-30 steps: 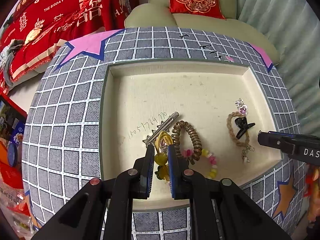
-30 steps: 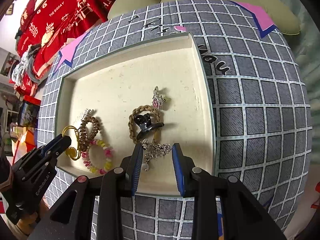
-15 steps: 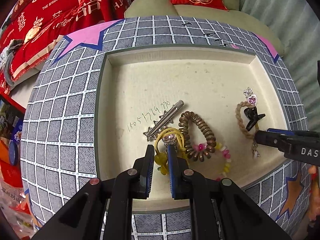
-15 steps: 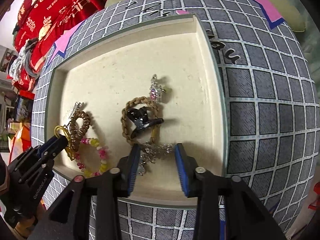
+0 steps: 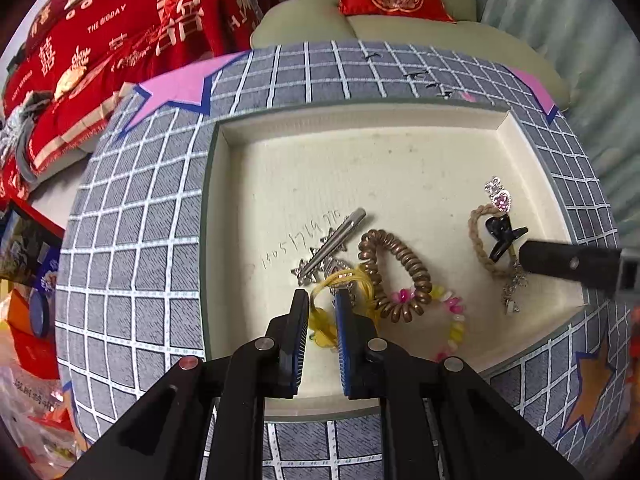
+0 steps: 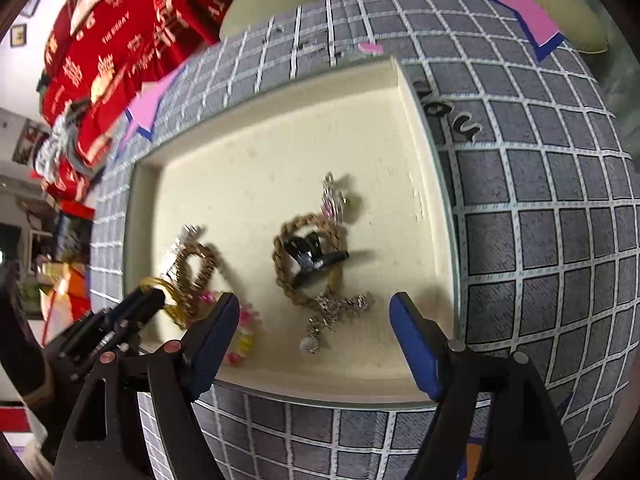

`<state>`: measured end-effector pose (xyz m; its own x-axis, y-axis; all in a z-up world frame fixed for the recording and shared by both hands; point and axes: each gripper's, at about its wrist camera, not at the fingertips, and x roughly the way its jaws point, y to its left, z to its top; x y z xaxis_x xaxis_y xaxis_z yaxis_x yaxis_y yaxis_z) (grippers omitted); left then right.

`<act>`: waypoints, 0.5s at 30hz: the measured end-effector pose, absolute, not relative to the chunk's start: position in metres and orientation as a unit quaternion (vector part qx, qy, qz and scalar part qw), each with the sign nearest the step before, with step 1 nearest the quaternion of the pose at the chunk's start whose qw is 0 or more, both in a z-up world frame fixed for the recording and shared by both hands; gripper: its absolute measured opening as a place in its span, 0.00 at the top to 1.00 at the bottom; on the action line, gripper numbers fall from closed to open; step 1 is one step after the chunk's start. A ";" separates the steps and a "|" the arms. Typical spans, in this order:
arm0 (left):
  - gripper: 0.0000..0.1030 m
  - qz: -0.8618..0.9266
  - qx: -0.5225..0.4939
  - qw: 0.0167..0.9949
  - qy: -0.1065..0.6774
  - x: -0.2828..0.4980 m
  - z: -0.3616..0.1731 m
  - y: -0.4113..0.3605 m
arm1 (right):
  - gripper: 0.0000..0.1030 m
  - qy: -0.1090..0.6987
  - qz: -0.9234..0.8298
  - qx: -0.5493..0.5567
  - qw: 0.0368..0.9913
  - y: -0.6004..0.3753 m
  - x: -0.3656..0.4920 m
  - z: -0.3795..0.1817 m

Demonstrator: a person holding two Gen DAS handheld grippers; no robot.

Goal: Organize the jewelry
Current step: 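Open both grippers to drop the chain and hair tie into the tray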

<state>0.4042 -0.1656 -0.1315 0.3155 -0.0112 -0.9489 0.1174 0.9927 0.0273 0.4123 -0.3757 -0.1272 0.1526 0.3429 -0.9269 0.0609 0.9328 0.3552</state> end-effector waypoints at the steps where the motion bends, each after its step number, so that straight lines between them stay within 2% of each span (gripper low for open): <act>1: 0.78 -0.040 0.045 0.811 0.582 0.404 -0.130 -0.166 | 0.22 0.641 0.094 0.161 0.745 -0.378 0.413 -0.124; 3: 0.77 -0.042 0.042 0.810 0.583 0.406 -0.129 -0.165 | 0.22 0.635 0.094 0.168 0.748 -0.381 0.414 -0.118; 4: 0.60 -0.043 0.040 0.809 0.585 0.406 -0.129 -0.165 | 0.22 0.634 0.093 0.170 0.749 -0.381 0.414 -0.116; 5: 0.37 -0.042 0.039 0.808 0.586 0.407 -0.128 -0.165 | 0.22 0.633 0.093 0.171 0.749 -0.382 0.415 -0.114; 6: 0.00 -0.036 0.037 0.810 0.583 0.406 -0.126 -0.165 | 0.22 0.632 0.093 0.170 0.750 -0.382 0.414 -0.113; 8: 0.00 -0.028 0.034 0.826 0.562 0.405 -0.118 -0.163 | 0.22 0.633 0.091 0.171 0.750 -0.382 0.415 -0.111; 15: 0.00 -0.029 0.032 0.818 0.574 0.408 -0.116 -0.163 | 0.21 0.641 0.077 0.168 0.745 -0.382 0.415 -0.110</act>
<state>0.4081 -0.1628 -0.1163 0.3390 -0.0098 -0.9407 0.0843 0.9962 0.0200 0.4149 -0.3820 -0.1102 0.1662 0.3300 -0.9292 0.1017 0.9316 0.3490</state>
